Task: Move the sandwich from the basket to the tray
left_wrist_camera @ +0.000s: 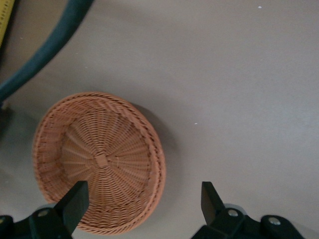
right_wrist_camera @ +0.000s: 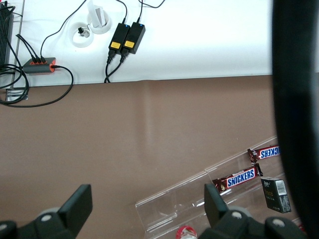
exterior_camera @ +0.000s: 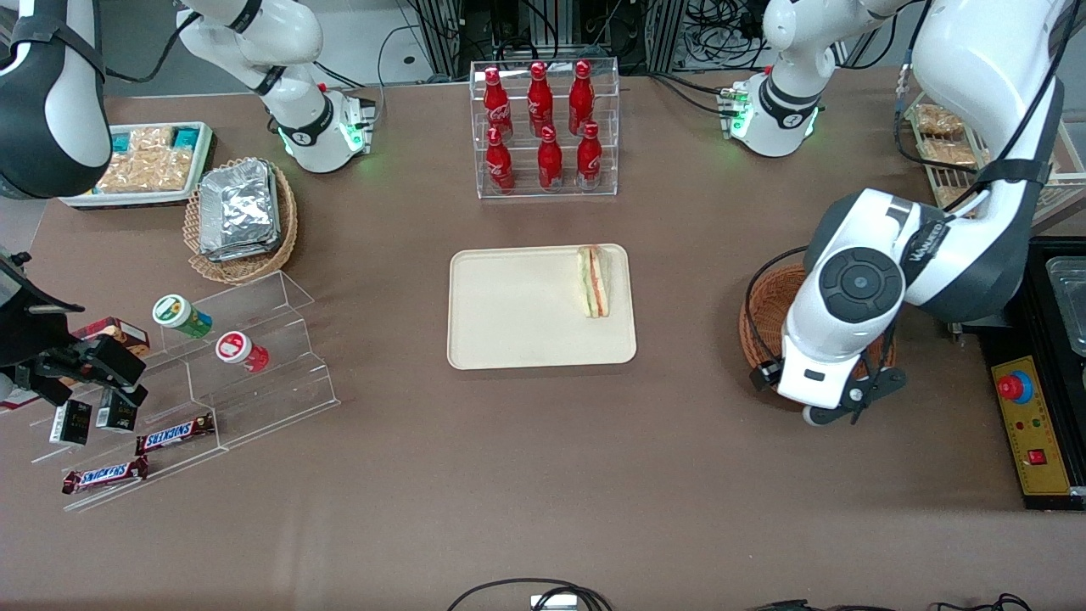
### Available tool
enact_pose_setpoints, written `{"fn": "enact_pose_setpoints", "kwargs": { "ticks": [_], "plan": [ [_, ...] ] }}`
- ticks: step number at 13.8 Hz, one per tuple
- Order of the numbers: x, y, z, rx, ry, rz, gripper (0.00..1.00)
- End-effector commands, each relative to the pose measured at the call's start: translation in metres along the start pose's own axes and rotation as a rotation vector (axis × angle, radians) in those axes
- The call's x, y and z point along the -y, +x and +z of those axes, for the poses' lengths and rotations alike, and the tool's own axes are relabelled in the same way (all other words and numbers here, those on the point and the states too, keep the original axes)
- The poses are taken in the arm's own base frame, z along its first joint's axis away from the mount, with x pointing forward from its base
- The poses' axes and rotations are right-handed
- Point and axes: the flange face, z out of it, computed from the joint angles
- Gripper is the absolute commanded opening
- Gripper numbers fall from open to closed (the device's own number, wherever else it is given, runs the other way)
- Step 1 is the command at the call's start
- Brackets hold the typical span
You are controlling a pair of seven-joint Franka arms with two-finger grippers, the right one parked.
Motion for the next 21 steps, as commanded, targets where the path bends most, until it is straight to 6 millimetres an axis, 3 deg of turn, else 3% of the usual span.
{"fn": "enact_pose_setpoints", "kwargs": {
  "ticks": [1, 7, 12, 17, 21],
  "plan": [
    [0.02, 0.002, -0.02, 0.016, 0.005, 0.038, 0.99],
    [0.087, 0.02, -0.053, 0.07, -0.051, 0.093, 0.99],
    [0.143, 0.017, -0.085, 0.088, -0.107, 0.204, 0.99],
    [0.178, -0.011, -0.117, 0.088, -0.146, 0.33, 0.99],
    [0.202, -0.021, -0.134, 0.093, -0.213, 0.405, 0.99]
  ]
}}
